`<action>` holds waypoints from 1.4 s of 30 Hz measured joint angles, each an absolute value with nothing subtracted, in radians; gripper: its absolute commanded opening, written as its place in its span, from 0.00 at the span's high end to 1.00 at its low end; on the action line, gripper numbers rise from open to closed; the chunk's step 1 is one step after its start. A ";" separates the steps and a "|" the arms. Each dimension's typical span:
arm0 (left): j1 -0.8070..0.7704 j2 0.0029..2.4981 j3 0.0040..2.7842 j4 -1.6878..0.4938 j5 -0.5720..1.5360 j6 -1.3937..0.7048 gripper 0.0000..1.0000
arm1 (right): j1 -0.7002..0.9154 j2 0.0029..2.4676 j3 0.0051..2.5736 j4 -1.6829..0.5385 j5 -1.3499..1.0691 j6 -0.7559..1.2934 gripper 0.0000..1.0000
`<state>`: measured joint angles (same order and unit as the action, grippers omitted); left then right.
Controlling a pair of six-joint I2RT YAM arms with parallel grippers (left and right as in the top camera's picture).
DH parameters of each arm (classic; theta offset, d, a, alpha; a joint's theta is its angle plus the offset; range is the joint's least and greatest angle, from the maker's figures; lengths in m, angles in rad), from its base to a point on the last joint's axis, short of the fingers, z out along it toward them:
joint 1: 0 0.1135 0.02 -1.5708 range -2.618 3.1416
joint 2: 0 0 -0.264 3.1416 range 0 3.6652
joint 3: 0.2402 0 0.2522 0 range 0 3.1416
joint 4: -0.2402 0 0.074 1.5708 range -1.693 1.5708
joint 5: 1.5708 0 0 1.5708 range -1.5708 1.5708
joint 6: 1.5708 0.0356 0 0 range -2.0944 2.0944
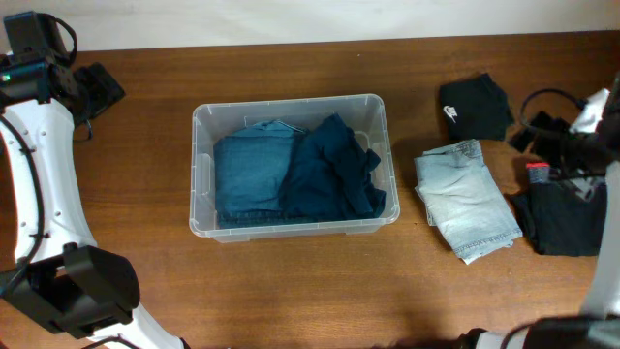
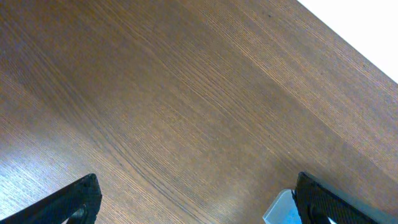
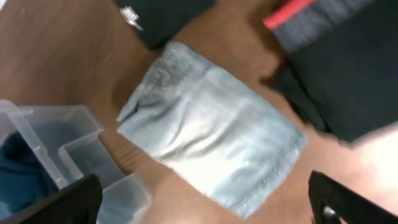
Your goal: Pack container
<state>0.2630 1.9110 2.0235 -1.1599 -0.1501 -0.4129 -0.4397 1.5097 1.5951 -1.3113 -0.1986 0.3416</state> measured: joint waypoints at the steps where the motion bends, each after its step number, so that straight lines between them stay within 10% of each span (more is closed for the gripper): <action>1: 0.263 1.911 2.024 -1.160 -0.150 -0.413 0.00 | -0.440 1.496 1.595 -1.334 -0.191 0.378 0.02; 42: 0.263 1.911 2.024 -1.160 -0.150 -0.413 0.00 | -0.765 1.100 0.591 -0.775 -0.574 0.544 0.01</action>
